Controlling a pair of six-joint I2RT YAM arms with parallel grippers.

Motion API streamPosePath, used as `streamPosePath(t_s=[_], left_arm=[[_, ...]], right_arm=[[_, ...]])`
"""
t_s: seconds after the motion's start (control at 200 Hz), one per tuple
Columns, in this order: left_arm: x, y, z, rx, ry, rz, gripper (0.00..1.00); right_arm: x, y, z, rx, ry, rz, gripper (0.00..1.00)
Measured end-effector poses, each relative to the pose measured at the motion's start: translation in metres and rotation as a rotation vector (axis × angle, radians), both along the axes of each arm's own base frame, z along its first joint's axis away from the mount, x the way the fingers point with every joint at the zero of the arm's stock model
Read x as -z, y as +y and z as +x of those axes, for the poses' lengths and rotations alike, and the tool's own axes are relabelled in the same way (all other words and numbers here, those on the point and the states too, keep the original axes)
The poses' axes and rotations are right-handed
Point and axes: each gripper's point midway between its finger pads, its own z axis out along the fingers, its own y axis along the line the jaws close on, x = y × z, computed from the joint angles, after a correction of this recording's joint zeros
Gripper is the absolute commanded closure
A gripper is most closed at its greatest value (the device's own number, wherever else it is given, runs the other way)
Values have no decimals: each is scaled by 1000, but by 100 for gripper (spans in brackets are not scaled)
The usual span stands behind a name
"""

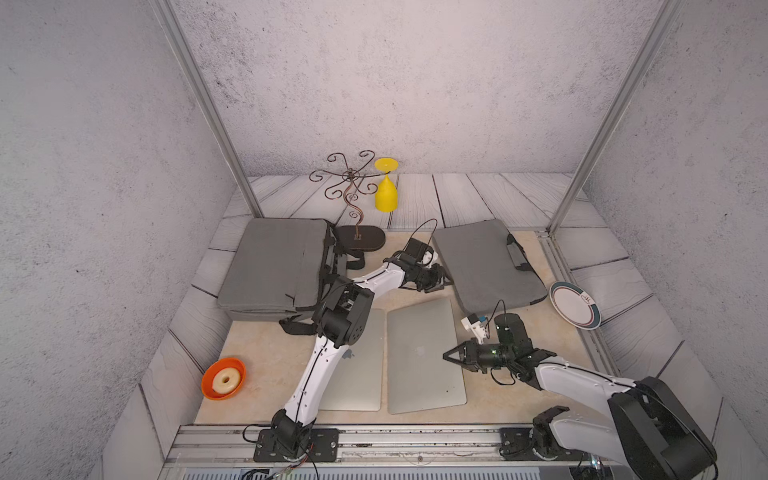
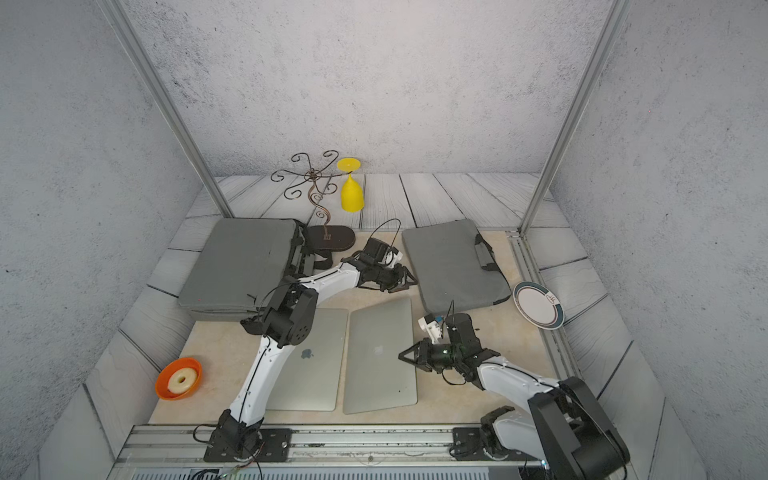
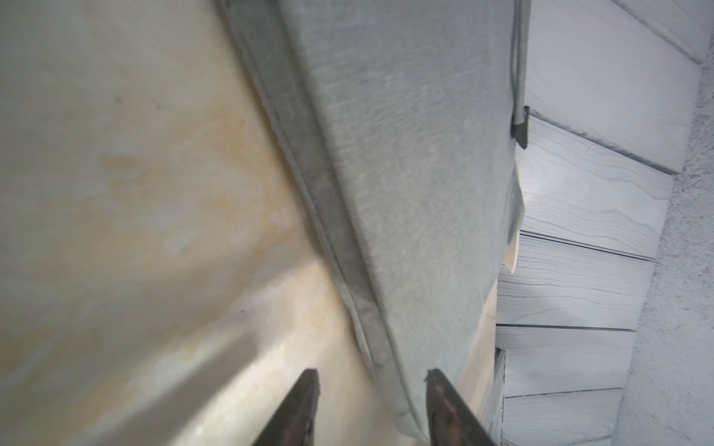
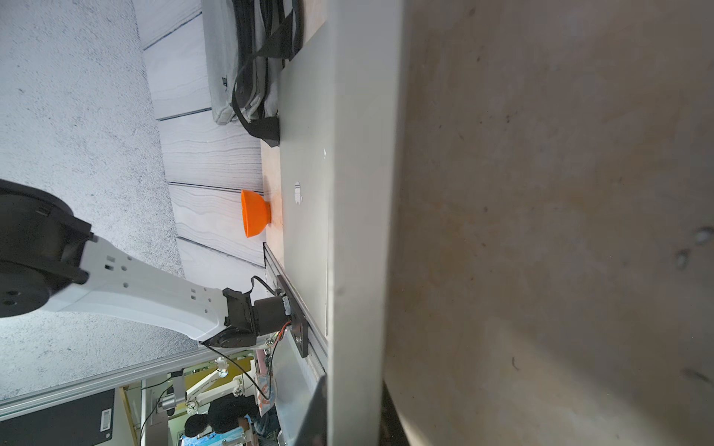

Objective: Open the zippered laptop bag and take out the laptop
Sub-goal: Move the zippered laptop bag to the corner of the board.

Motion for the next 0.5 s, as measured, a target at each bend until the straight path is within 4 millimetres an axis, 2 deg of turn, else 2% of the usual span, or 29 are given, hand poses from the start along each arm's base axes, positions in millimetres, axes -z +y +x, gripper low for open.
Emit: streamPosePath(t_s=[0.16,0.31,0.41,0.5], left_arm=[[-60,8,6,5,-111,-43,44],[-109,12,3,20,-197,-84,43],[-127,15,-5,31,-223,-99,42],[-132,20,-14,40,-226,-99,42]], right_arm=[[6,2,2,4,0,16,100],[7,2,3,7,-5,17,99],[10,0,3,15,-9,9,97],[11,0,3,20,-13,7,92]])
